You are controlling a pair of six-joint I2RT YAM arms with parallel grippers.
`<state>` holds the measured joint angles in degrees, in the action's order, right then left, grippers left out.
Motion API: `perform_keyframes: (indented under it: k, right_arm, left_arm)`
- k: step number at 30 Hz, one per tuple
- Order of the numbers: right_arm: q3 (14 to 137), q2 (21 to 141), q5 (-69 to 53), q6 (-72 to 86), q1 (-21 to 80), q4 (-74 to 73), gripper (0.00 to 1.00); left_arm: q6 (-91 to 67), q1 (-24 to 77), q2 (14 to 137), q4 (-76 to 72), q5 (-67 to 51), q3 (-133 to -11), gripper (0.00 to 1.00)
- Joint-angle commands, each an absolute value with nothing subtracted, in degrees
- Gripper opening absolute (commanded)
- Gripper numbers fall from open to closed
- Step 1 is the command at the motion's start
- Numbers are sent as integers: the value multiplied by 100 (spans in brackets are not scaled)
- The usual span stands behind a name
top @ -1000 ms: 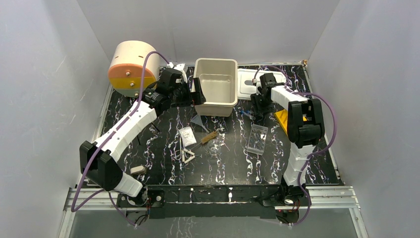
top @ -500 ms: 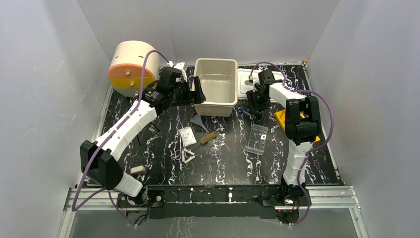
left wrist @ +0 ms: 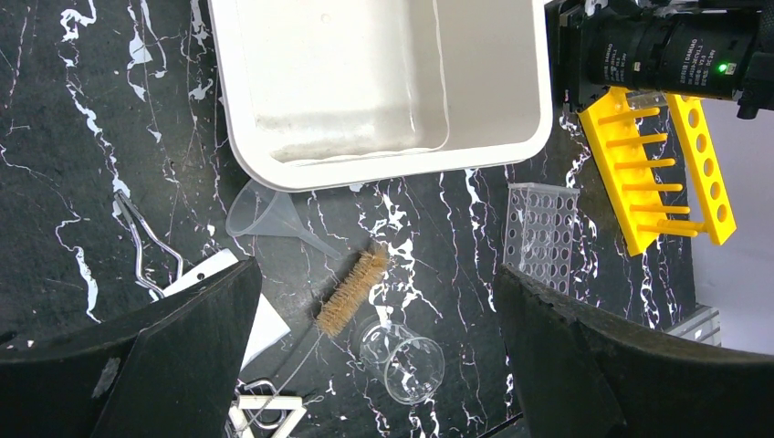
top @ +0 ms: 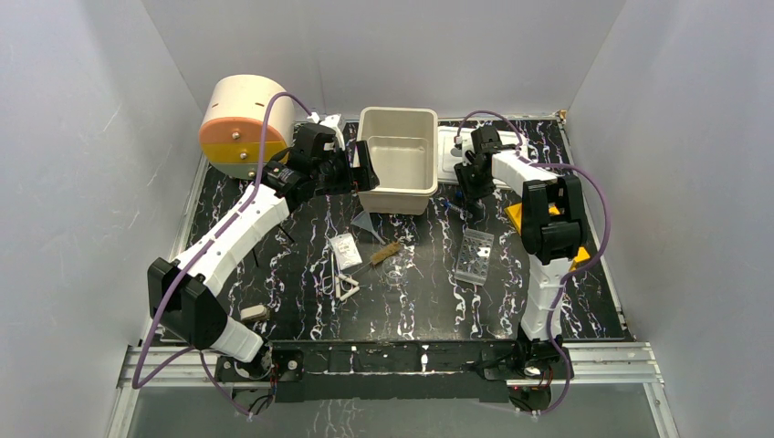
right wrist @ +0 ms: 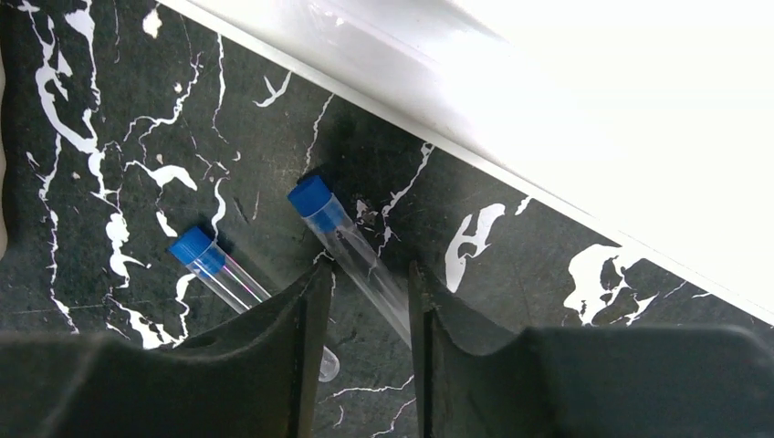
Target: Organize the chemistry lab equipment
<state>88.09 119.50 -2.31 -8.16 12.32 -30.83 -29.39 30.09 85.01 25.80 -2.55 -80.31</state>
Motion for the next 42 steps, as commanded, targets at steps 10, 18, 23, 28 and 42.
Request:
perform_keyframes:
  k: [10, 18, 23, 28, 42]
  right_arm:
    - [8466, 11888, -457, -1091, 1266, -3111, 24]
    - [8640, 12123, -269, -901, 1314, -3085, 40]
    - [8574, 12174, -41, -838, 1386, -2993, 27]
    - [8416, 11758, 128, -809, 1427, -2925, 19]
    - [7989, 9943, 160, -132, 1421, -2667, 18]
  left_arm:
    - [-2874, 2971, 8385, 2599, -333, -8179, 98]
    - [-2883, 2971, 8376, 2586, -355, -8172, 98]
    - [-2874, 2974, 8341, 2588, -356, -8165, 98]
    - [-2865, 2971, 8314, 2584, -376, -8150, 98]
    - [-3133, 2971, 8405, 2193, -1305, -8081, 98]
